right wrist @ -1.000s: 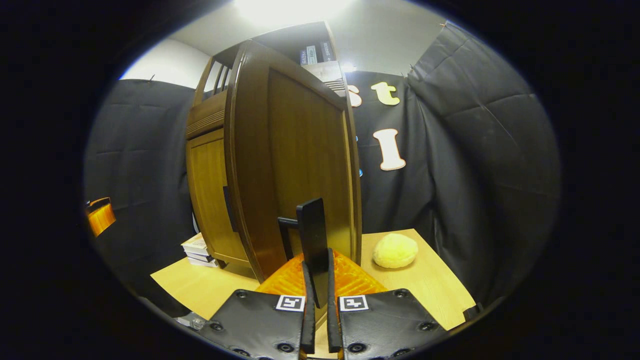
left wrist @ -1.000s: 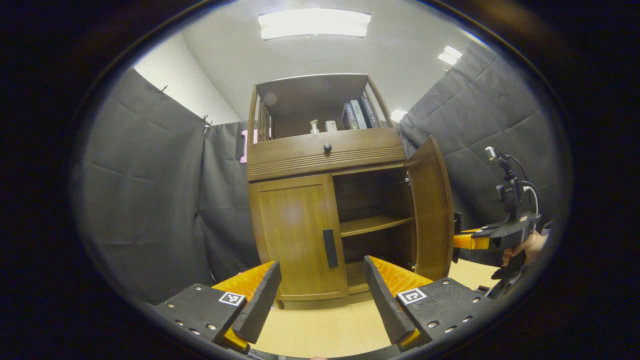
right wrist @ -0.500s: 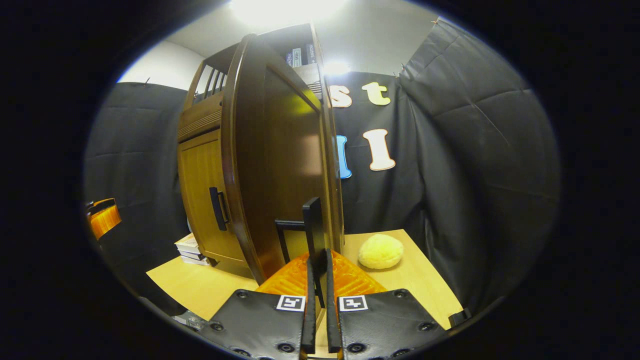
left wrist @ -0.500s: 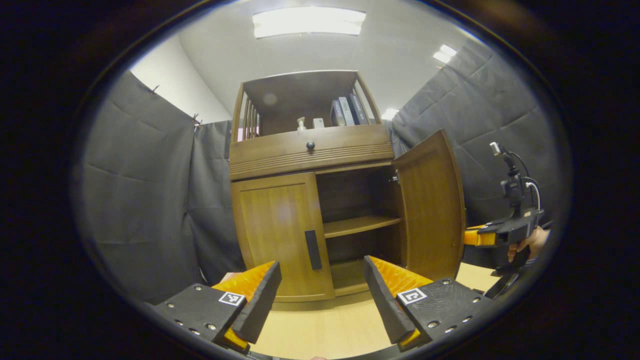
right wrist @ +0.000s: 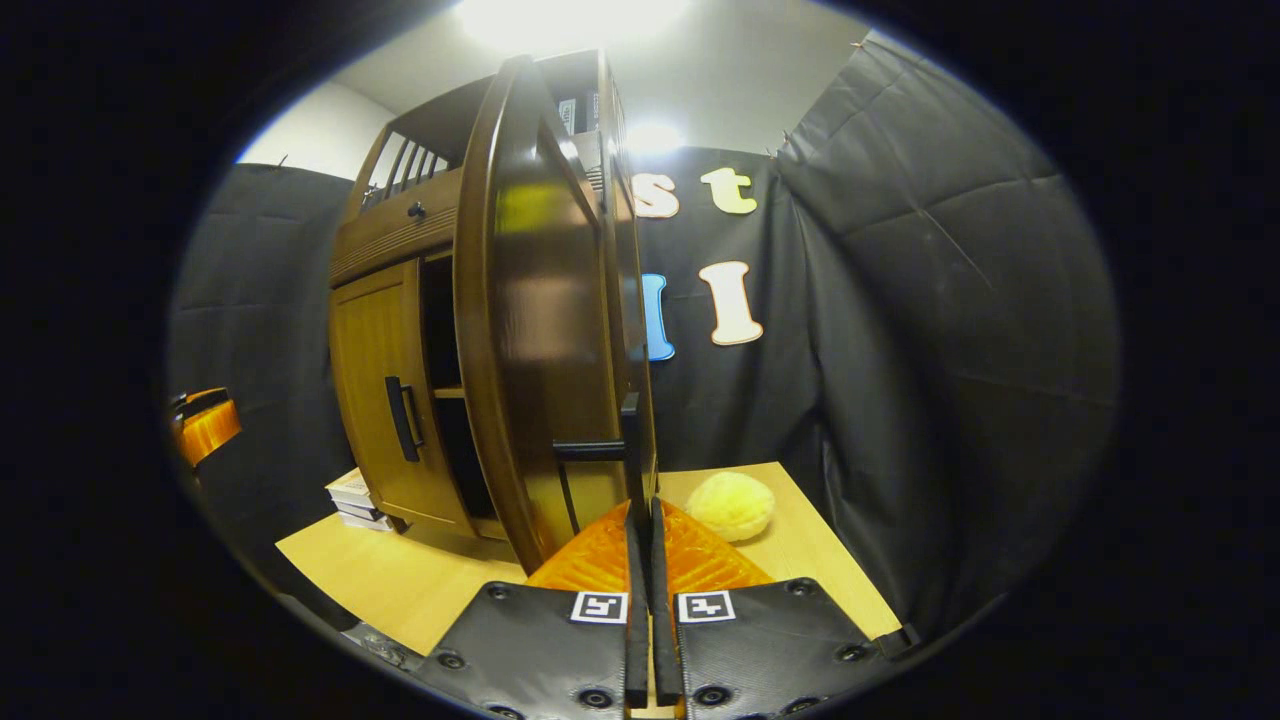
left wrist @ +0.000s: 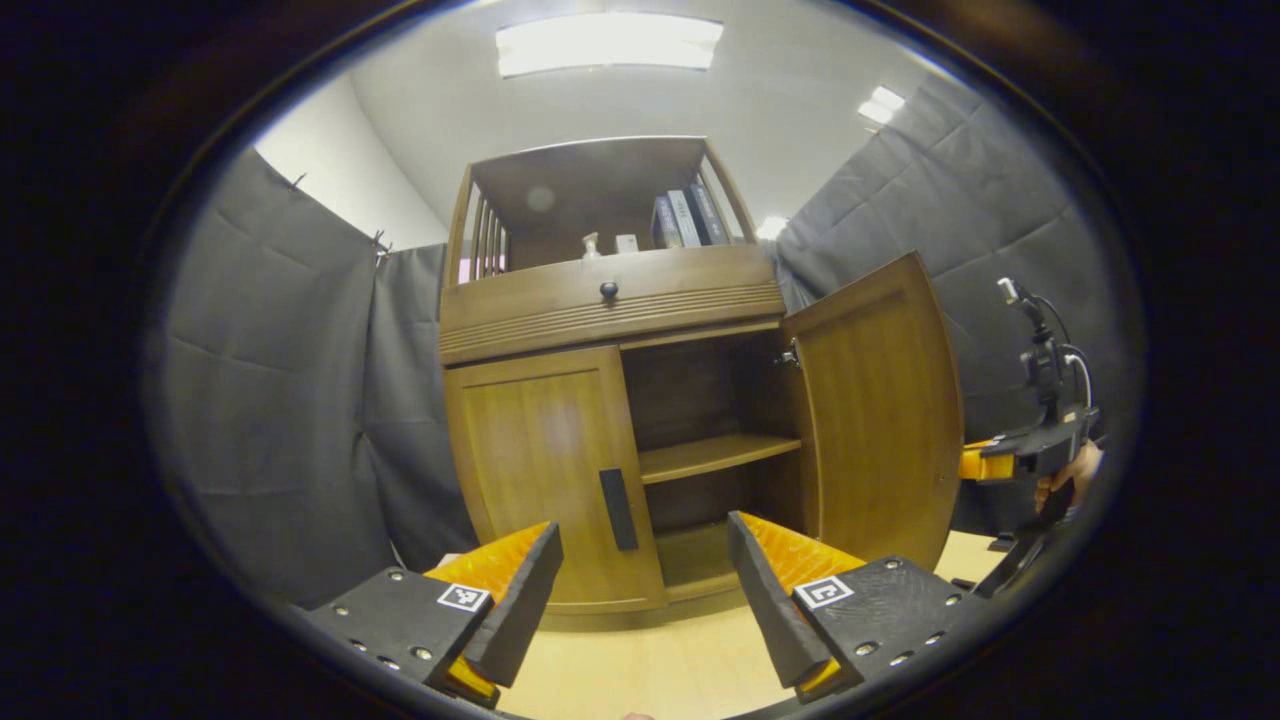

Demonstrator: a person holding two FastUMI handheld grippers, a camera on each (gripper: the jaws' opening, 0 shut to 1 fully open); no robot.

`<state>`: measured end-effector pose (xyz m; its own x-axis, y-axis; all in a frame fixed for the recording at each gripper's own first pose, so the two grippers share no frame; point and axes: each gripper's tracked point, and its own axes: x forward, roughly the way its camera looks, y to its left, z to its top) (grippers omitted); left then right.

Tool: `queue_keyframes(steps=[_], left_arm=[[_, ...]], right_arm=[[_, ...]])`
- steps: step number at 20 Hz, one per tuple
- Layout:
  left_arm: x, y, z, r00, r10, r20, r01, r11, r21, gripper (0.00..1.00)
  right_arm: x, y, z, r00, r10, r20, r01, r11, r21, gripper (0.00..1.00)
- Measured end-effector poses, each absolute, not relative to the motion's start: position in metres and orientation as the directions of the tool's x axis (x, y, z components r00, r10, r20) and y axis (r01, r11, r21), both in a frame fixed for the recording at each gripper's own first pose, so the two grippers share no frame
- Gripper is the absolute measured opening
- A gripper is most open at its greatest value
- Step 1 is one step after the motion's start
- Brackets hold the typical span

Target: Open the right door of the double-door shoe cabinet with the right hand, and open the left door with the left hand.

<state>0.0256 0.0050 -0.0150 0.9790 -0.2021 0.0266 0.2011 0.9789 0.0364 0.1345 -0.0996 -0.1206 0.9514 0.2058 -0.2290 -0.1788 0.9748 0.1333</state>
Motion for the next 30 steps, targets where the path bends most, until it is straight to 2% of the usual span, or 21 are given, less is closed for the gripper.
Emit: queue_keyframes(steps=[4,5,6,9,10,12,18,19,20,21,24,25,26,27,30], left_arm=[[0.039,0.008,-0.017,0.978,-0.204,0.030,0.204,0.979,0.021,0.96],[0.043,0.007,-0.018,0.978,-0.207,0.030,0.207,0.978,0.018,0.94],[0.049,0.008,-0.021,0.978,-0.208,0.030,0.208,0.978,0.017,0.96],[0.066,0.009,-0.024,0.977,-0.209,0.034,0.208,0.978,0.014,0.96],[0.073,0.010,-0.027,0.977,-0.208,0.036,0.208,0.978,0.009,0.96],[0.089,0.013,-0.030,0.979,-0.201,0.043,0.201,0.980,0.000,0.96],[0.135,0.014,-0.042,0.979,-0.198,0.048,0.199,0.980,-0.019,0.96],[0.142,0.016,-0.044,0.980,-0.193,0.047,0.194,0.981,-0.018,0.95],[0.149,0.016,-0.048,0.981,-0.191,0.044,0.192,0.981,-0.020,0.95],[0.156,0.015,-0.050,0.981,-0.190,0.043,0.192,0.981,-0.022,0.95],[0.178,0.014,-0.057,0.982,-0.186,0.044,0.187,0.982,-0.033,0.96],[0.185,0.014,-0.061,0.983,-0.180,0.045,0.182,0.983,-0.035,0.94],[0.192,0.013,-0.065,0.983,-0.177,0.045,0.179,0.983,-0.035,0.95],[0.199,0.012,-0.069,0.984,-0.172,0.042,0.174,0.984,-0.032,0.96],[0.219,0.009,-0.081,0.985,-0.167,0.034,0.168,0.985,-0.040,0.95]], right_arm=[[0.120,-0.104,-0.120,0.950,0.197,-0.241,-0.164,0.975,0.149,0.08],[0.115,-0.104,-0.119,0.952,0.191,-0.238,-0.159,0.976,0.148,0.00],[0.110,-0.107,-0.117,0.956,0.180,-0.231,-0.149,0.978,0.144,0.09],[0.096,-0.116,-0.107,0.969,0.126,-0.213,-0.105,0.988,0.109,0.08],[0.090,-0.117,-0.104,0.970,0.126,-0.208,-0.106,0.989,0.107,0.19],[0.079,-0.121,-0.094,0.977,0.094,-0.193,-0.078,0.993,0.090,0.28],[0.052,-0.130,-0.070,0.993,-0.007,-0.121,0.018,0.996,0.091,0.92],[0.048,-0.130,-0.069,0.993,-0.016,-0.116,0.027,0.995,0.093,0.92],[0.044,-0.131,-0.068,0.993,-0.024,-0.116,0.035,0.995,0.091,0.97],[0.042,-0.133,-0.066,0.992,-0.036,-0.120,0.046,0.996,0.083,0.92],[0.033,-0.137,-0.064,0.989,-0.066,-0.133,0.074,0.996,0.055,0.92],[0.030,-0.138,-0.063,0.988,-0.074,-0.137,0.081,0.996,0.049,0.92],[0.027,-0.139,-0.063,0.987,-0.083,-0.140,0.090,0.995,0.044,0.97],[0.024,-0.141,-0.064,0.984,-0.093,-0.149,0.100,0.994,0.038,0.92],[0.015,-0.145,-0.067,0.979,-0.116,-0.168,0.123,0.992,0.029,0.92]])
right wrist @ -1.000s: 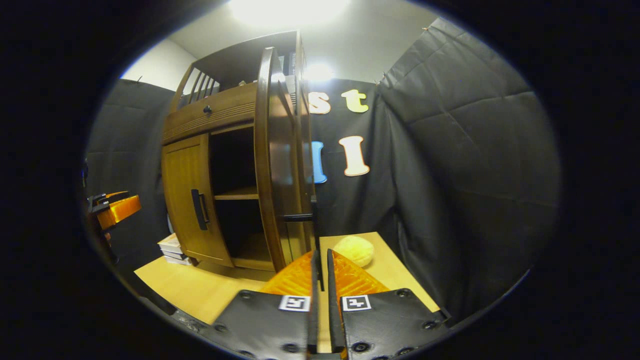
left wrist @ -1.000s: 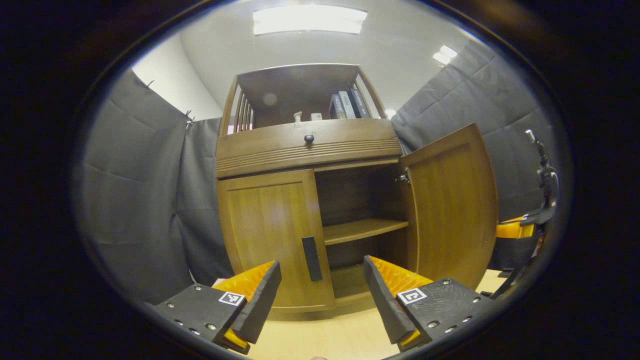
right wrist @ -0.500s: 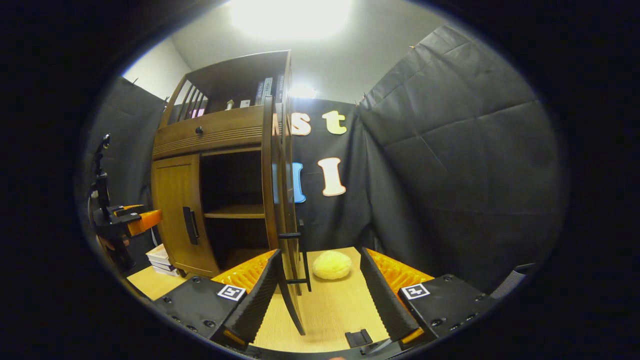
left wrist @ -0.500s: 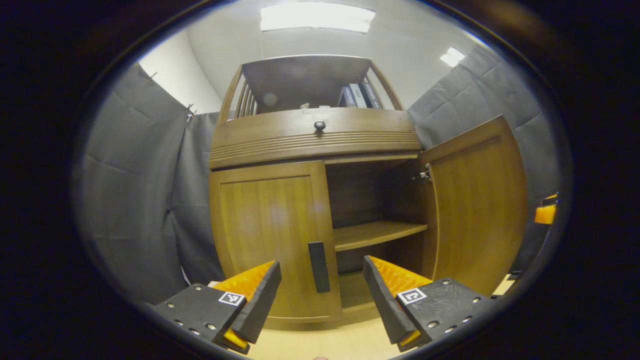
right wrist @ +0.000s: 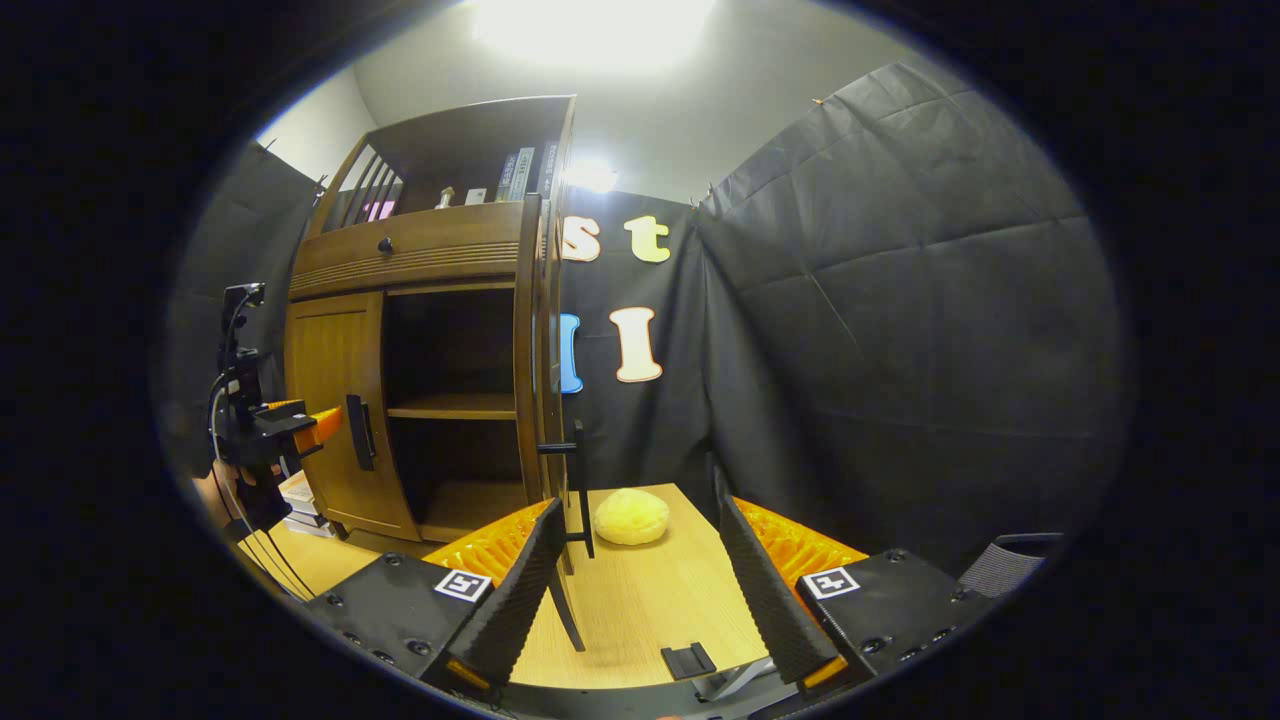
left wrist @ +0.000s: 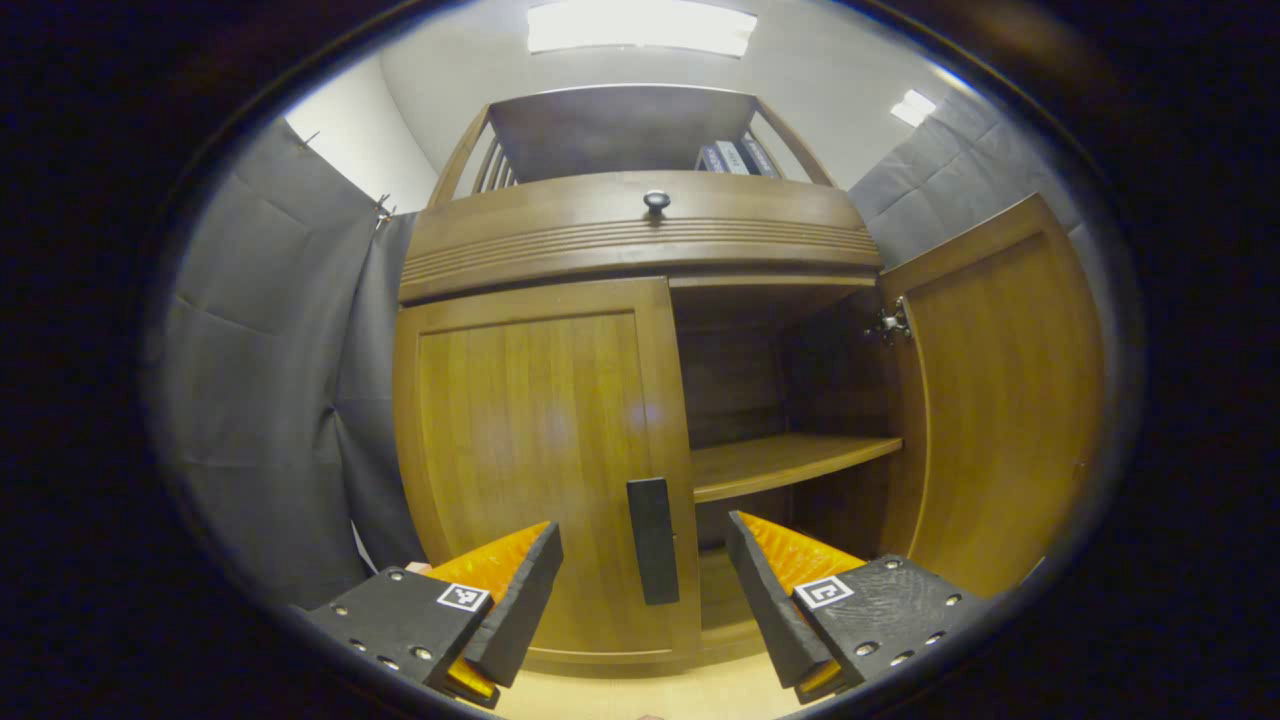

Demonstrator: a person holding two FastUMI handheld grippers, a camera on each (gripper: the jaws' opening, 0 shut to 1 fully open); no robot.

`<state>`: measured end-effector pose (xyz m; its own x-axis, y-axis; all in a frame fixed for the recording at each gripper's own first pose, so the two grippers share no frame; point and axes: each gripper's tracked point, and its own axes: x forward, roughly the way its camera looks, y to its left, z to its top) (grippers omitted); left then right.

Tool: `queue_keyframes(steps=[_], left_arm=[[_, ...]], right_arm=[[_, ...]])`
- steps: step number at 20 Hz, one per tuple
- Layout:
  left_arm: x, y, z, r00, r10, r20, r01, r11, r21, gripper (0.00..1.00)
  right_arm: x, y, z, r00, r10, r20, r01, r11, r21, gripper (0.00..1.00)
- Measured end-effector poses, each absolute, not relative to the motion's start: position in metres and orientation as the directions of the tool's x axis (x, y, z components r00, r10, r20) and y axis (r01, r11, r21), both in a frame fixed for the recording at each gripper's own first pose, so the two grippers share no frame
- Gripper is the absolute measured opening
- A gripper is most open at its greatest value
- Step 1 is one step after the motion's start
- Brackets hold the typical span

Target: Open the right door of the double-door shoe cabinet with the right hand, and open the left door with the left hand.

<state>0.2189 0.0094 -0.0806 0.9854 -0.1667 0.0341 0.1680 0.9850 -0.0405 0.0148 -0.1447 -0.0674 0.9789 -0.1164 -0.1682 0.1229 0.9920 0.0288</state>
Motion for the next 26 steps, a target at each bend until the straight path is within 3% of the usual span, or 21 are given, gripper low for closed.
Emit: queue_keyframes(steps=[4,5,6,15,17,18,23,24,25,26], left_arm=[[0.242,0.006,-0.099,0.986,-0.166,0.008,0.167,0.984,-0.069,0.96],[0.249,0.006,-0.103,0.987,-0.163,0.003,0.163,0.984,-0.075,0.92],[0.256,0.005,-0.107,0.987,-0.162,-0.003,0.161,0.984,-0.079,0.96],[0.301,-0.014,-0.139,0.983,-0.164,-0.085,0.155,0.983,-0.099,0.96],[0.304,-0.013,-0.146,0.980,-0.168,-0.104,0.157,0.982,-0.107,0.83],[0.304,-0.013,-0.150,0.979,-0.172,-0.113,0.160,0.981,-0.109,0.84],[0.306,-0.009,-0.155,0.980,-0.154,-0.128,0.139,0.983,-0.118,0.50],[0.305,-0.016,-0.153,0.974,-0.185,-0.127,0.168,0.976,-0.136,0.44],[0.305,-0.015,-0.155,0.978,-0.165,-0.129,0.148,0.980,-0.130,0.37],[0.303,-0.014,-0.156,0.978,-0.158,-0.136,0.143,0.983,-0.115,0.30]], right_arm=[[0.008,-0.153,-0.076,0.967,-0.156,-0.204,0.162,0.987,0.016,0.92],[0.007,-0.154,-0.076,0.964,-0.162,-0.209,0.168,0.986,0.014,0.92],[0.005,-0.154,-0.075,0.964,-0.167,-0.208,0.173,0.985,0.012,0.92],[0.004,-0.160,-0.075,0.955,-0.183,-0.234,0.185,0.983,-0.013,0.92],[0.004,-0.162,-0.077,0.953,-0.186,-0.239,0.187,0.982,-0.017,0.92],[0.004,-0.163,-0.076,0.953,-0.185,-0.239,0.187,0.982,-0.016,0.92],[0.005,-0.160,-0.078,0.954,-0.167,-0.248,0.169,0.985,-0.013,0.92],[0.005,-0.160,-0.078,0.955,-0.165,-0.247,0.167,0.986,-0.016,0.97],[0.005,-0.159,-0.077,0.956,-0.163,-0.246,0.163,0.986,-0.017,0.92],[0.006,-0.158,-0.076,0.957,-0.160,-0.243,0.161,0.987,-0.018,0.97]])
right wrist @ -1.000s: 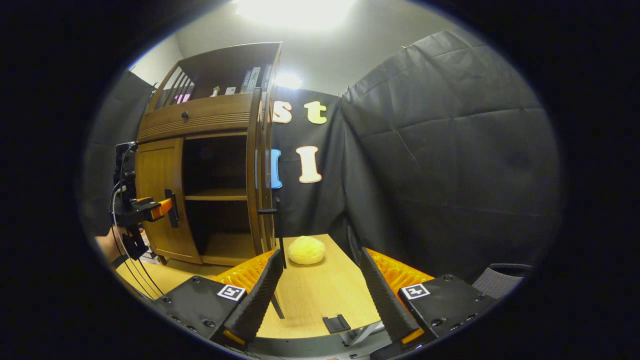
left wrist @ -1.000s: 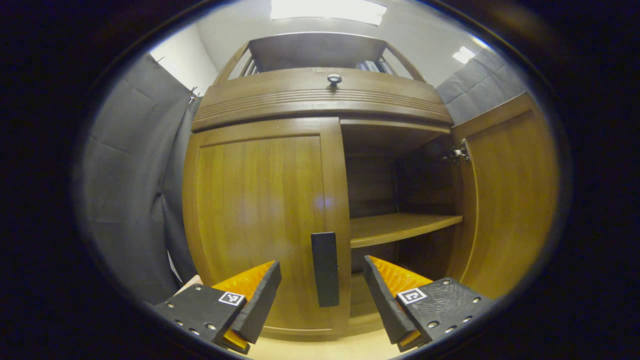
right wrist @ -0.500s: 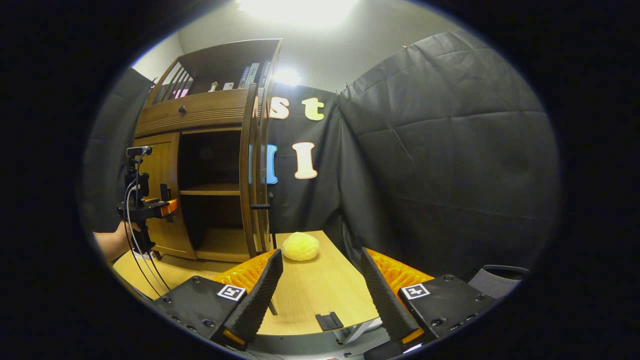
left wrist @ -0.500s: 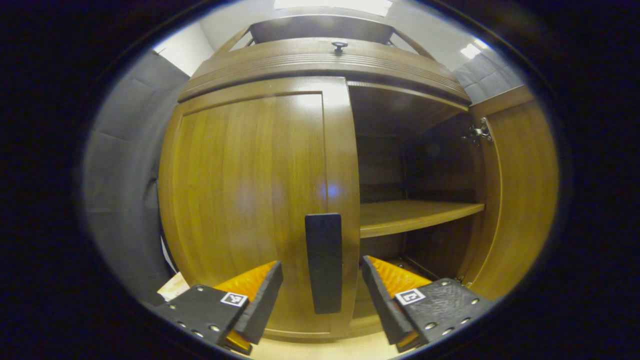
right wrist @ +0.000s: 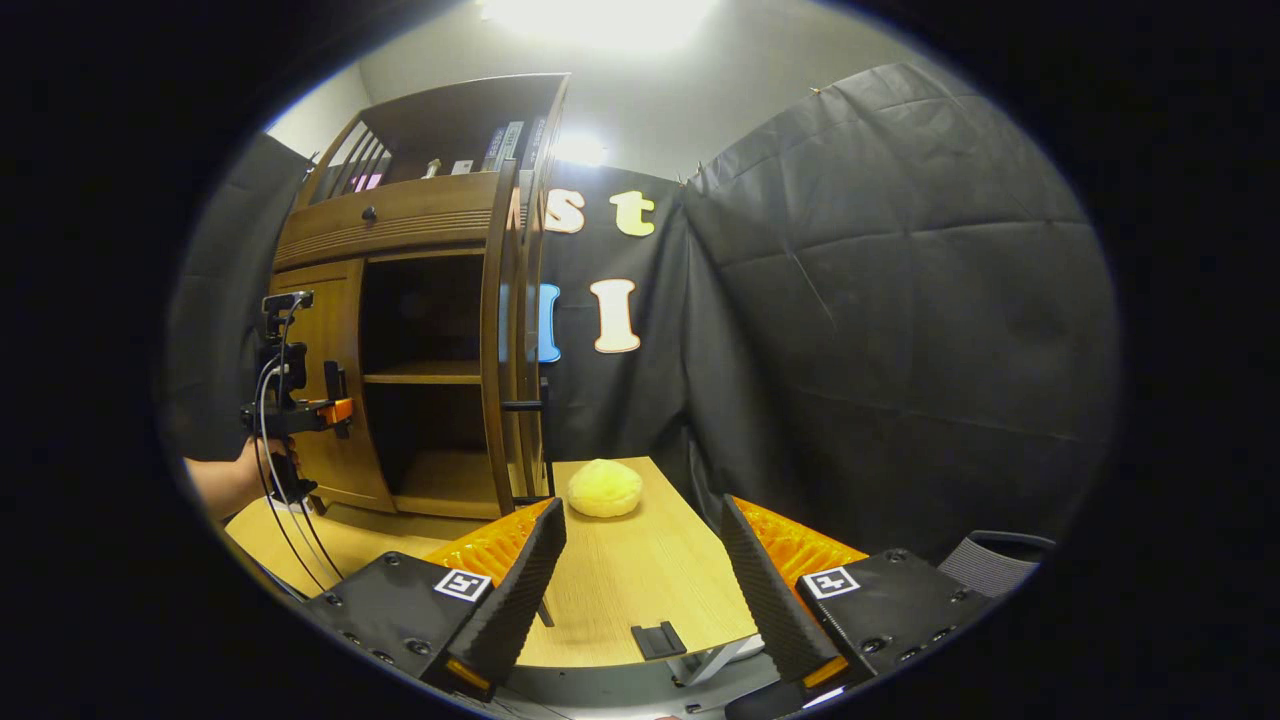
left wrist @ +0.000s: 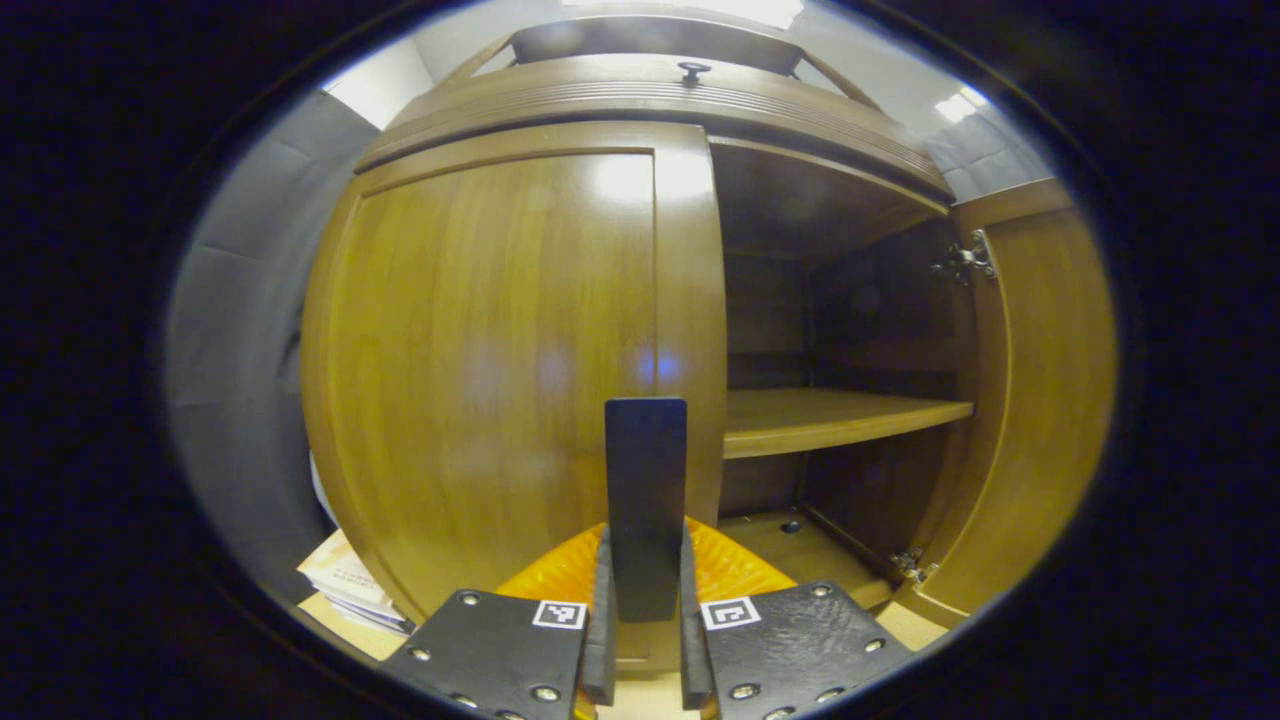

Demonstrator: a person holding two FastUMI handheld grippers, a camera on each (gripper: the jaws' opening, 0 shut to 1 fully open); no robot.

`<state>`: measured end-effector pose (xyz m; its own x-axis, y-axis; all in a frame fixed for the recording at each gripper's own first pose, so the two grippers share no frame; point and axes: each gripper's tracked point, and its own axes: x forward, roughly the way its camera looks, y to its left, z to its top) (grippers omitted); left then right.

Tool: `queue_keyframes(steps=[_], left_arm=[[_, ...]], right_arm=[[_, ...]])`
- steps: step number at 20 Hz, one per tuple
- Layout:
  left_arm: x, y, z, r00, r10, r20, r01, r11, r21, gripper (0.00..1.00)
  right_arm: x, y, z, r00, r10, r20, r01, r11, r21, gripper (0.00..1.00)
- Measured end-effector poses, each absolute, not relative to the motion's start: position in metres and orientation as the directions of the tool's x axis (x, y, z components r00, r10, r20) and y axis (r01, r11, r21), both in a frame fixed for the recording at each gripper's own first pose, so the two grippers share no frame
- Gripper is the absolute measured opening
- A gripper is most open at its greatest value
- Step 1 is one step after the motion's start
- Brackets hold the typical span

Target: Open the right door of the double-door shoe cabinet with the right hand, and open the left door with the left hand.

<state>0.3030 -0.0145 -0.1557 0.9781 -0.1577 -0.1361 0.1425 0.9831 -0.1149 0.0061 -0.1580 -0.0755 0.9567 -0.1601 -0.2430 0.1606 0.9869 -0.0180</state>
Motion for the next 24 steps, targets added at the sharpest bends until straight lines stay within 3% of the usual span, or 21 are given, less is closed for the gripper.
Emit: queue_keyframes(steps=[4,5,8,9,10,11,13,14,16,17,19,20,23,24], left_arm=[[0.301,-0.014,-0.154,0.977,-0.156,-0.148,0.137,0.982,-0.130,0.22],[0.298,-0.014,-0.153,0.976,-0.160,-0.145,0.142,0.981,-0.130,0.22],[0.284,-0.009,-0.153,0.975,-0.169,-0.142,0.150,0.979,-0.136,0.22],[0.280,-0.008,-0.151,0.975,-0.170,-0.141,0.151,0.979,-0.136,0.22],[0.275,-0.006,-0.149,0.975,-0.169,-0.141,0.150,0.979,-0.135,0.22],[0.267,-0.003,-0.149,0.976,-0.169,-0.140,0.150,0.979,-0.137,0.22],[0.252,0.004,-0.151,0.975,-0.170,-0.142,0.150,0.979,-0.138,0.22],[0.247,0.006,-0.151,0.975,-0.171,-0.144,0.152,0.979,-0.135,0.22],[0.238,0.009,-0.150,0.974,-0.174,-0.147,0.155,0.979,-0.132,0.22],[0.235,0.011,-0.149,0.974,-0.175,-0.148,0.155,0.979,-0.133,0.22],[0.226,0.015,-0.149,0.974,-0.171,-0.148,0.152,0.979,-0.135,0.22],[0.220,0.018,-0.150,0.974,-0.168,-0.150,0.149,0.980,-0.132,0.22],[0.203,0.029,-0.150,0.975,-0.164,-0.148,0.144,0.981,-0.133,0.22],[0.198,0.032,-0.150,0.975,-0.164,-0.149,0.144,0.980,-0.137,0.22]], right_arm=[[0.006,-0.154,-0.075,0.959,-0.145,-0.242,0.146,0.989,-0.013,0.92],[0.006,-0.154,-0.075,0.961,-0.143,-0.238,0.145,0.989,-0.012,0.97],[0.007,-0.152,-0.072,0.964,-0.134,-0.229,0.137,0.991,-0.003,0.97],[0.008,-0.152,-0.072,0.965,-0.133,-0.225,0.136,0.991,-0.001,0.92],[0.008,-0.151,-0.072,0.966,-0.129,-0.224,0.133,0.991,0.006,0.97],[0.009,-0.149,-0.071,0.968,-0.122,-0.221,0.128,0.992,0.016,0.92],[0.010,-0.144,-0.069,0.971,-0.109,-0.213,0.118,0.993,0.029,0.97],[0.010,-0.142,-0.068,0.972,-0.106,-0.208,0.114,0.993,0.027,0.92],[0.010,-0.138,-0.069,0.974,-0.098,-0.205,0.103,0.995,0.012,0.92],[0.008,-0.135,-0.070,0.974,-0.092,-0.206,0.096,0.995,0.008,0.97],[0.007,-0.129,-0.070,0.976,-0.080,-0.204,0.083,0.997,0.005,0.92],[0.007,-0.127,-0.070,0.976,-0.076,-0.204,0.078,0.997,0.003,0.97],[0.009,-0.119,-0.069,0.979,-0.059,-0.198,0.061,0.998,0.008,0.97],[0.009,-0.115,-0.070,0.979,-0.052,-0.197,0.055,0.998,0.013,0.92]])
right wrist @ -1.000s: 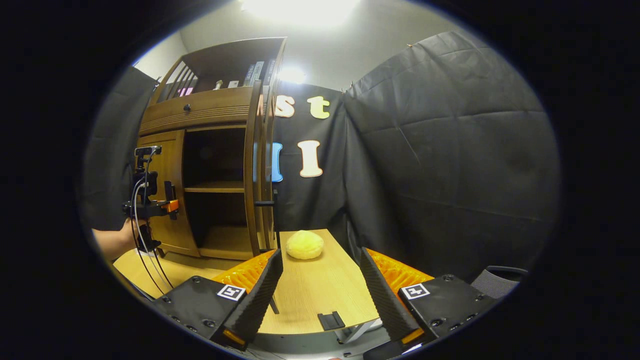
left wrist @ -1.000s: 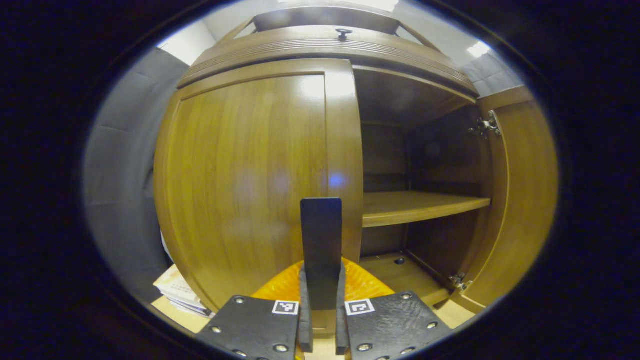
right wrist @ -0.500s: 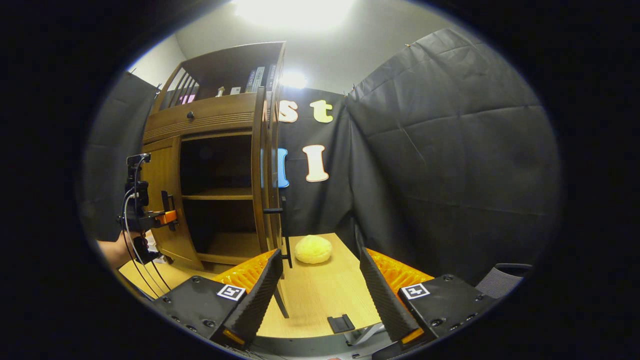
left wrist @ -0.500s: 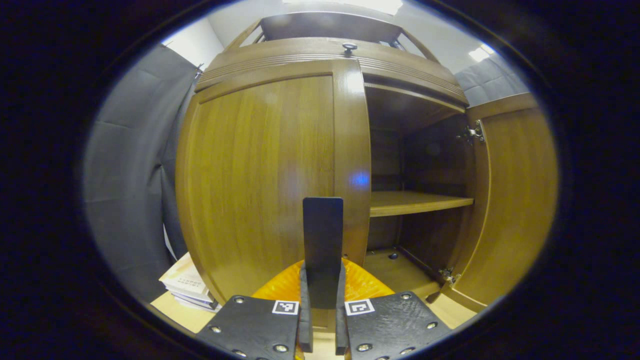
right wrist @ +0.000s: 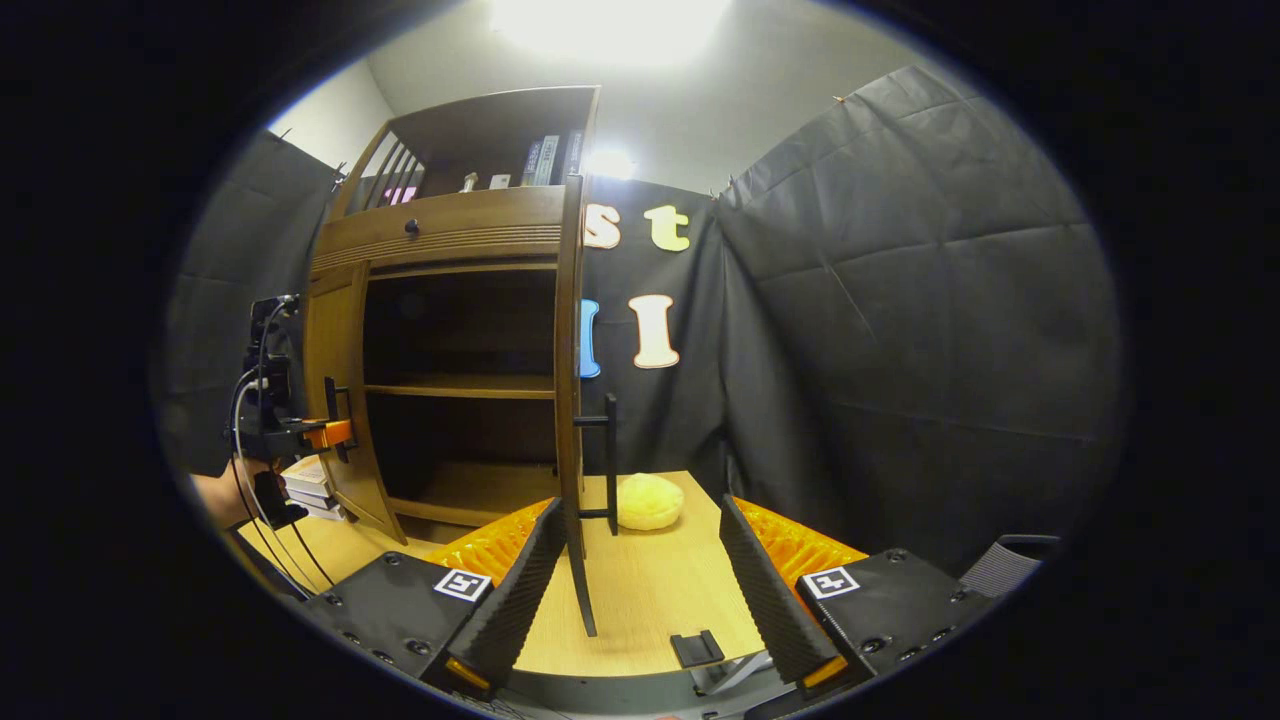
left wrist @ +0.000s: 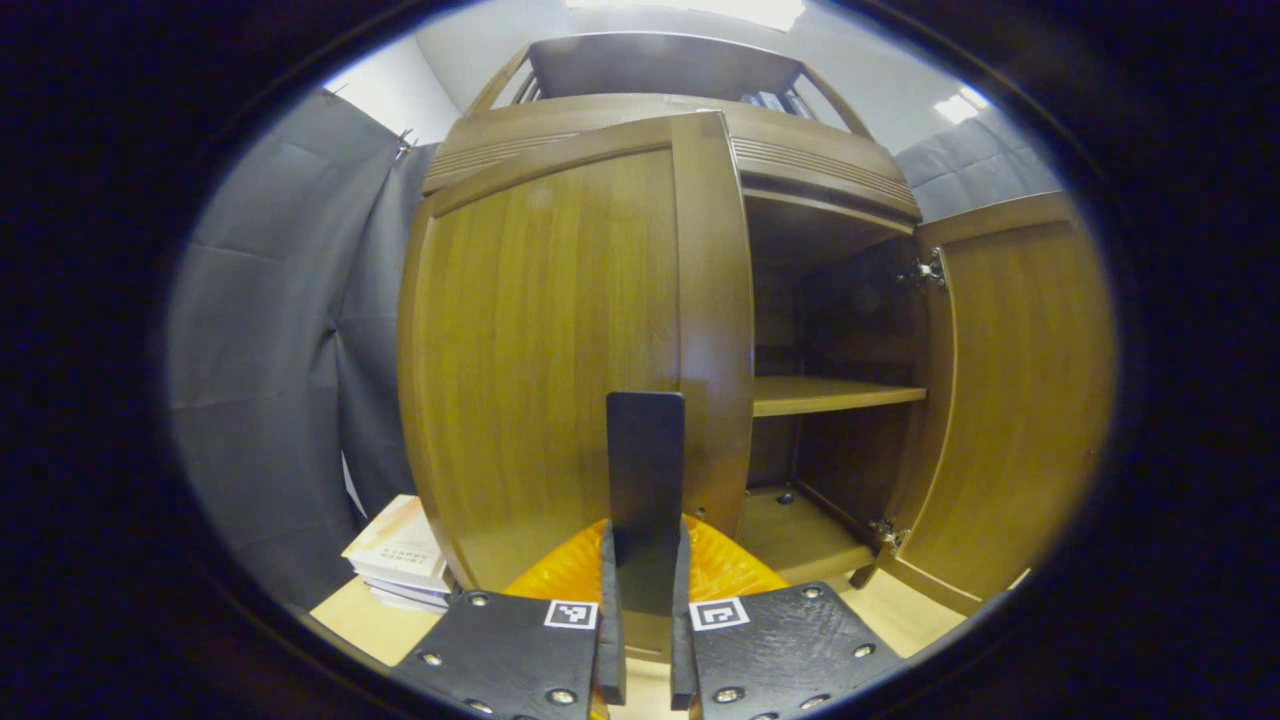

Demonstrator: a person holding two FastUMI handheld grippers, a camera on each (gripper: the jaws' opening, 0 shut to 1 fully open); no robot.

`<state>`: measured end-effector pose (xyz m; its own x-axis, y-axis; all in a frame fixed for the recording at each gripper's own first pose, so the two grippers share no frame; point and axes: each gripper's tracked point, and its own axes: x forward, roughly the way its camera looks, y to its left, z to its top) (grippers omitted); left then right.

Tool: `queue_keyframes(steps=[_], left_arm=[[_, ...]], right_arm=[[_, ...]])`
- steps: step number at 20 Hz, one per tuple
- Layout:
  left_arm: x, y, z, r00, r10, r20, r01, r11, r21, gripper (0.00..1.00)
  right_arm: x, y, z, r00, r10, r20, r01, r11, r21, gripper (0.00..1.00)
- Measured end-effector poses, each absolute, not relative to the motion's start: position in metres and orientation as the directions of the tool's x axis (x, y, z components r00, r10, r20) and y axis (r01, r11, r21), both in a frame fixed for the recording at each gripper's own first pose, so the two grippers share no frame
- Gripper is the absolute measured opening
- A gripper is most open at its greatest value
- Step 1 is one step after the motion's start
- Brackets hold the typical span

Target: Open the right door of the double-door shoe cabinet with the right hand, and open the left door with the left hand.

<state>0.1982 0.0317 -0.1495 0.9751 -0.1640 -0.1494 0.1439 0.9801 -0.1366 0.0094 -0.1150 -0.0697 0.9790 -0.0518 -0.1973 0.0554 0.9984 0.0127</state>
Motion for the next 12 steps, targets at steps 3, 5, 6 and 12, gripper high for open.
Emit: queue_keyframes(steps=[3,5,6,12], left_arm=[[0.184,0.043,-0.149,0.974,-0.169,-0.151,0.149,0.979,-0.136,0.22],[0.175,0.052,-0.148,0.973,-0.170,-0.155,0.149,0.979,-0.139,0.22],[0.171,0.056,-0.149,0.973,-0.170,-0.155,0.148,0.979,-0.141,0.22],[0.143,0.082,-0.149,0.976,-0.150,-0.155,0.129,0.982,-0.138,0.21]], right_arm=[[0.012,-0.104,-0.068,0.981,-0.030,-0.190,0.033,0.999,0.014,0.92],[0.015,-0.096,-0.066,0.982,-0.013,-0.186,0.015,1.000,0.009,0.92],[0.016,-0.091,-0.065,0.983,-0.004,-0.183,0.006,1.000,0.010,0.97],[0.024,-0.059,-0.061,0.985,0.054,-0.165,-0.052,0.999,0.018,0.92]])
